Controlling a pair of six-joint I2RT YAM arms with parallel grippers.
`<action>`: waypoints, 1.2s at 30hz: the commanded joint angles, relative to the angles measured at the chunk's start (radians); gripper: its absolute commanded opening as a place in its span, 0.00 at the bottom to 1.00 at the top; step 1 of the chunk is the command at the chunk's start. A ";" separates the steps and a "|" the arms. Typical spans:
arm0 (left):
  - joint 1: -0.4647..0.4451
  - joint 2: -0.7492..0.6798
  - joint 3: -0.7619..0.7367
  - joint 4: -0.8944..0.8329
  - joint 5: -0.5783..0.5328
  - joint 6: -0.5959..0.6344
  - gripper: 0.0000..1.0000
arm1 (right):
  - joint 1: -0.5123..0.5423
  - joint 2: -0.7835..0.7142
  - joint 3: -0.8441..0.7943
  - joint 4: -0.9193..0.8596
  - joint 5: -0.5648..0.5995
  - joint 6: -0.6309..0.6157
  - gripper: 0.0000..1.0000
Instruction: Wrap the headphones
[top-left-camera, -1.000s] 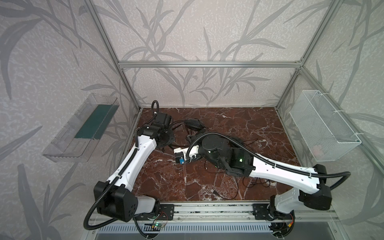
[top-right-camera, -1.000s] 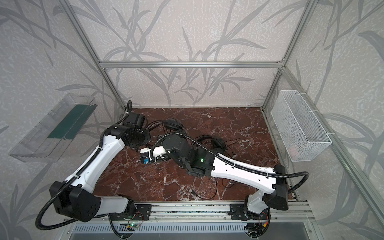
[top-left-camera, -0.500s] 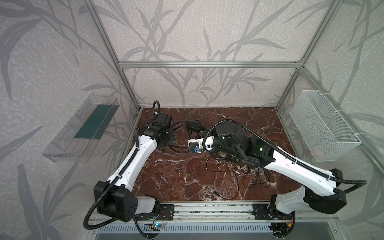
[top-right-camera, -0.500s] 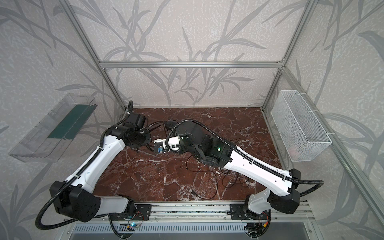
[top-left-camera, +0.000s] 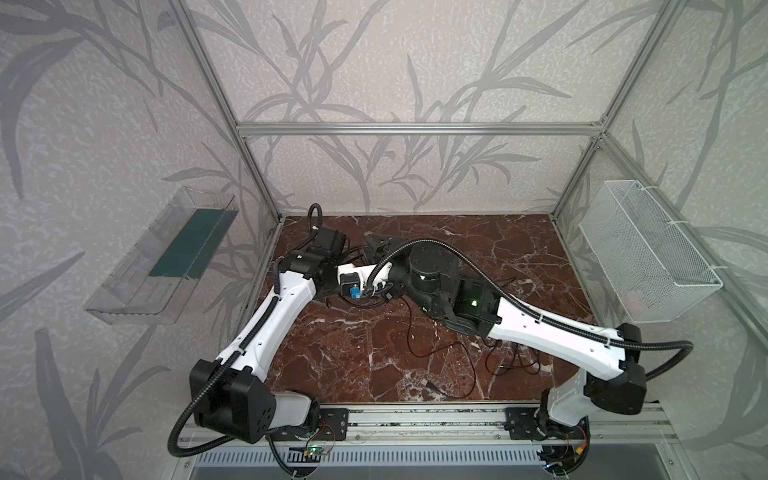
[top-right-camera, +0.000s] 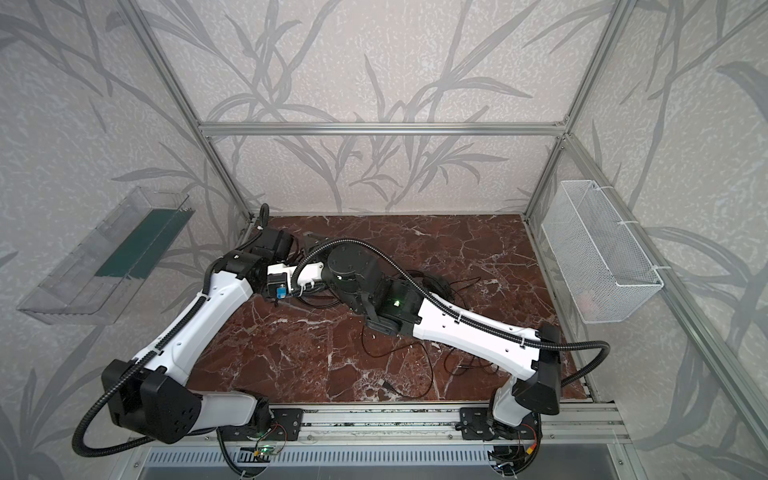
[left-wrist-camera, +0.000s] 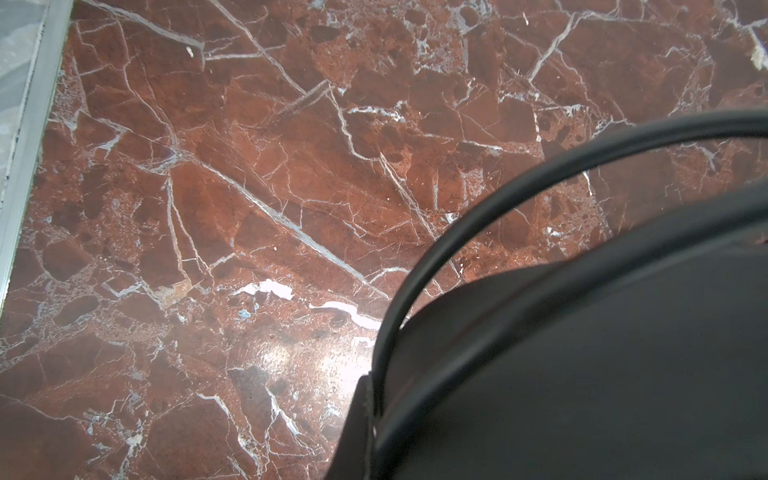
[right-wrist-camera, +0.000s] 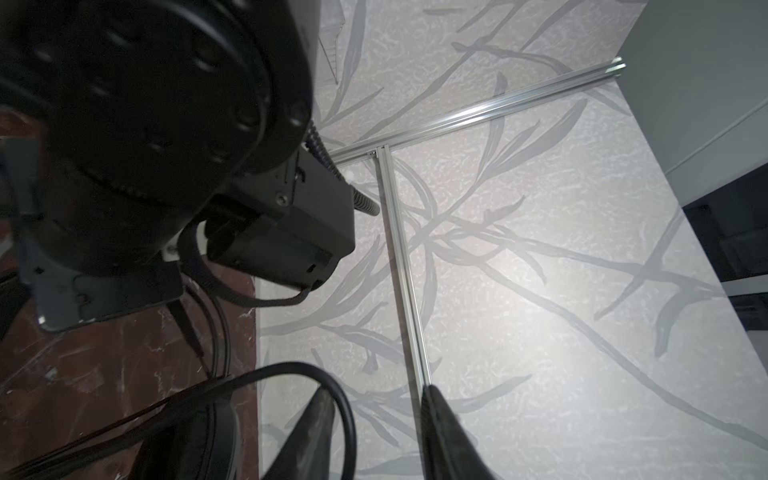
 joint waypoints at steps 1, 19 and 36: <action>-0.008 -0.017 -0.002 0.045 0.021 0.000 0.00 | -0.009 0.022 0.073 0.180 -0.011 0.000 0.38; -0.050 -0.055 -0.011 0.043 0.023 0.011 0.00 | -0.102 0.166 0.409 0.208 -0.055 0.161 0.46; -0.122 -0.256 -0.096 -0.042 -0.051 0.048 0.00 | -0.161 0.068 0.582 -0.104 -0.216 0.413 0.04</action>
